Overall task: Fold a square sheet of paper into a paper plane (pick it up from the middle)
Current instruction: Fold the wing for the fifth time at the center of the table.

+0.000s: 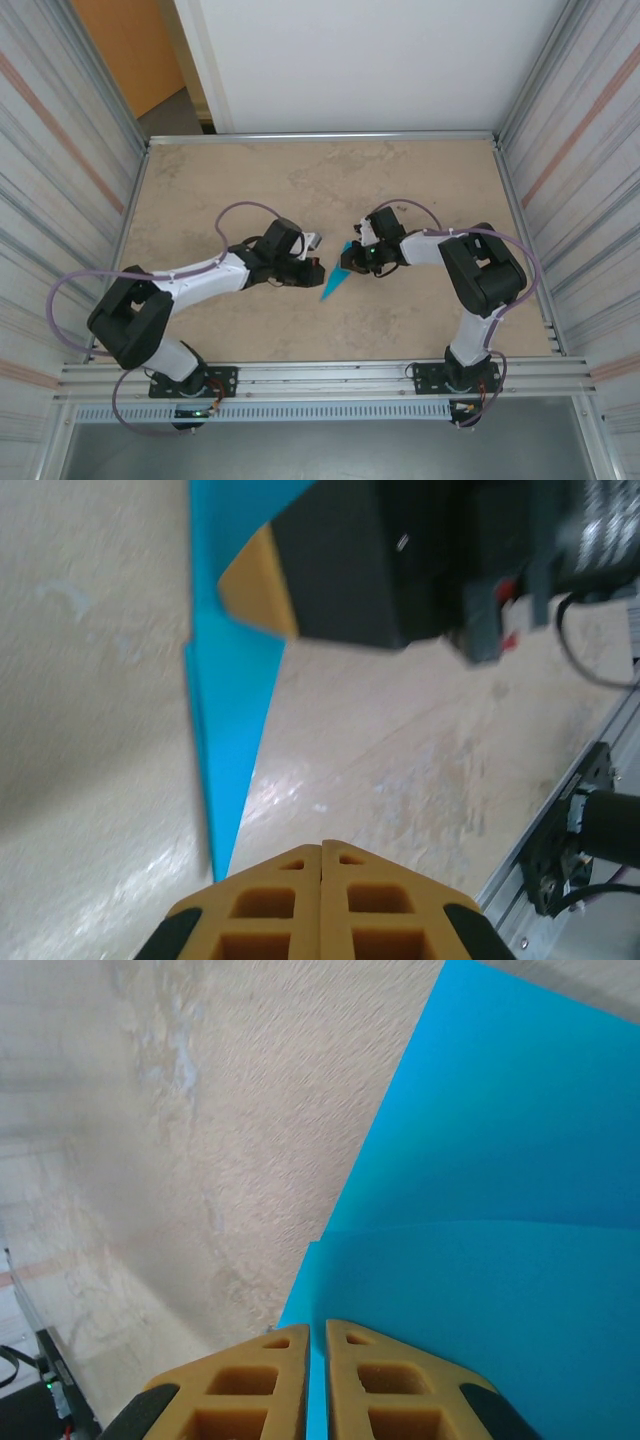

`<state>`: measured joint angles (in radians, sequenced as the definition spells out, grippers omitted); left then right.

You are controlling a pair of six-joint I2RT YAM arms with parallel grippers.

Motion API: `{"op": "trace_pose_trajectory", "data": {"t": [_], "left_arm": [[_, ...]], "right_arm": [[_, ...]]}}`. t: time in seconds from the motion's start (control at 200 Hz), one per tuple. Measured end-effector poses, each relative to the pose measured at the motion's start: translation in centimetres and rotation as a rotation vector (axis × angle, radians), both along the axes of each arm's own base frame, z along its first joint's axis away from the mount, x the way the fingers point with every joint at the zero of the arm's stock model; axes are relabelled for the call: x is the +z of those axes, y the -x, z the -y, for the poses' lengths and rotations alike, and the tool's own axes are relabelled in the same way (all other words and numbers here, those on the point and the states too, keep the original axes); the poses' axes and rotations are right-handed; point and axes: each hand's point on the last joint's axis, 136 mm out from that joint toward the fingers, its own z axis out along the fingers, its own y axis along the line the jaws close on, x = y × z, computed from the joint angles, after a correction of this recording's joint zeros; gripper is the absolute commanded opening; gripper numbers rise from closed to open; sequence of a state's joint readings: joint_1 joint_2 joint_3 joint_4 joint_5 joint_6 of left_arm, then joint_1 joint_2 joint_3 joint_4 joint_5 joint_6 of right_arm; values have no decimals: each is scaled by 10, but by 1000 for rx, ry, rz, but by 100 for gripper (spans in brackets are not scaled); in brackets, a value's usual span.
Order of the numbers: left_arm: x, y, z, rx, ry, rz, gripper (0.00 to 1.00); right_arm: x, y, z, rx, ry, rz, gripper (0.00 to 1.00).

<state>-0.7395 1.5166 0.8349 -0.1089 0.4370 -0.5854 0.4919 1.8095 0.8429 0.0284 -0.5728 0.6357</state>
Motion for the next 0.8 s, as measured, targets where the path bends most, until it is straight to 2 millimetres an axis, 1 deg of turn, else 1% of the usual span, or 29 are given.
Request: {"op": "trace_pose_trajectory", "data": {"t": [0.065, 0.15, 0.236, 0.341, 0.516, 0.611, 0.682, 0.797], "left_arm": [[-6, -6, 7, 5, 5, -16, 0], [-22, -13, 15, 15, -10, -47, 0], [-39, -14, 16, 25, -31, -86, 0], [-52, -14, 17, 32, -47, -119, 0], [-61, -18, 19, 48, -63, -136, 0], [-67, -18, 16, 59, -86, -151, 0], [-73, -17, 14, 68, -102, -165, 0], [-73, -17, 13, 78, -112, -172, 0]], "right_arm": [[0, 1, -2, 0, -1, -5, 14], [0, 1, -2, -2, -1, -8, 14], [1, 1, -2, -1, -1, -8, 14], [1, 1, -2, -1, -1, -9, 14], [1, 1, -2, -2, 3, -15, 14], [1, -1, 1, -9, 4, -19, 14], [3, -4, 3, -17, 5, -17, 15], [9, -14, 9, -33, 4, -2, 15]]}}
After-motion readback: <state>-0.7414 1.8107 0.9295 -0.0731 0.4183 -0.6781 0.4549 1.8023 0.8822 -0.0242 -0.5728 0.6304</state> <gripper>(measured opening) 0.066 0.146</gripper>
